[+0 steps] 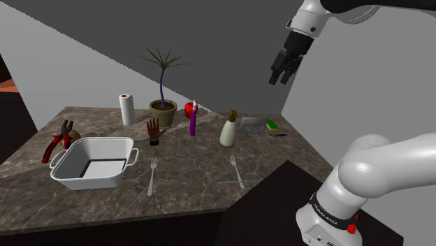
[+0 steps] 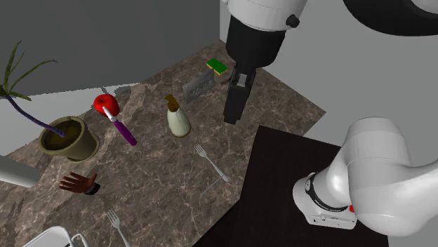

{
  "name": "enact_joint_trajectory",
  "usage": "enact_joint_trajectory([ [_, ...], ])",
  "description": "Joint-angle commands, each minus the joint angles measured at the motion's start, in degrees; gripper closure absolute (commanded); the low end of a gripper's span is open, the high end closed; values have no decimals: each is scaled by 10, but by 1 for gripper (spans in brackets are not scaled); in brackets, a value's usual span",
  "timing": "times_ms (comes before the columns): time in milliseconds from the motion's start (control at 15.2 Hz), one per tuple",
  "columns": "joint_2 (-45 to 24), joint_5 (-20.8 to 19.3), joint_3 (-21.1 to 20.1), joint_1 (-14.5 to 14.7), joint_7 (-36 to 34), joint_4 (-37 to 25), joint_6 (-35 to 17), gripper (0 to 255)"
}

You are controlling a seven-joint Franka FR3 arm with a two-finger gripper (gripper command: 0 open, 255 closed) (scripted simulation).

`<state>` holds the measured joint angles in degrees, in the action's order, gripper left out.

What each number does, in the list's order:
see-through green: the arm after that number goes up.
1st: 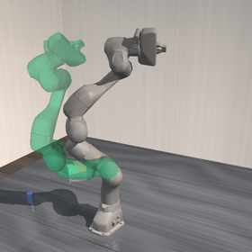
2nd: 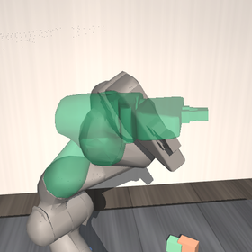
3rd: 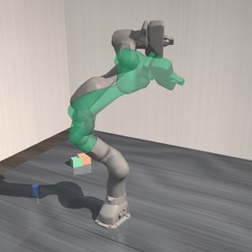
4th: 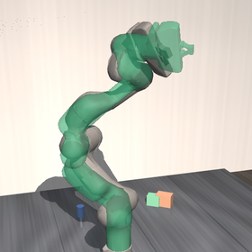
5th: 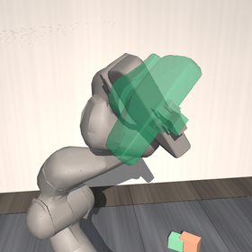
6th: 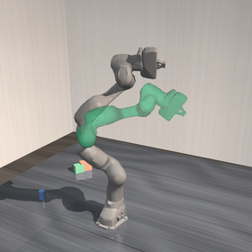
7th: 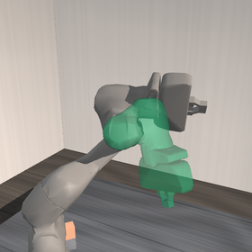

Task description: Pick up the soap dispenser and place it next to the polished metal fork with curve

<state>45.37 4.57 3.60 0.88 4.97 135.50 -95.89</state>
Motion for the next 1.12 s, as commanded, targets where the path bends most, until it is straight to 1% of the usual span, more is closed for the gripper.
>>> enact_joint_trajectory([
  [0,0,0,0,0,0,0,0,0],
  [528,-143,-23,43,-3,70,-9,-111,0],
  [1056,-311,-22,81,-3,139,-67,-200,0],
])
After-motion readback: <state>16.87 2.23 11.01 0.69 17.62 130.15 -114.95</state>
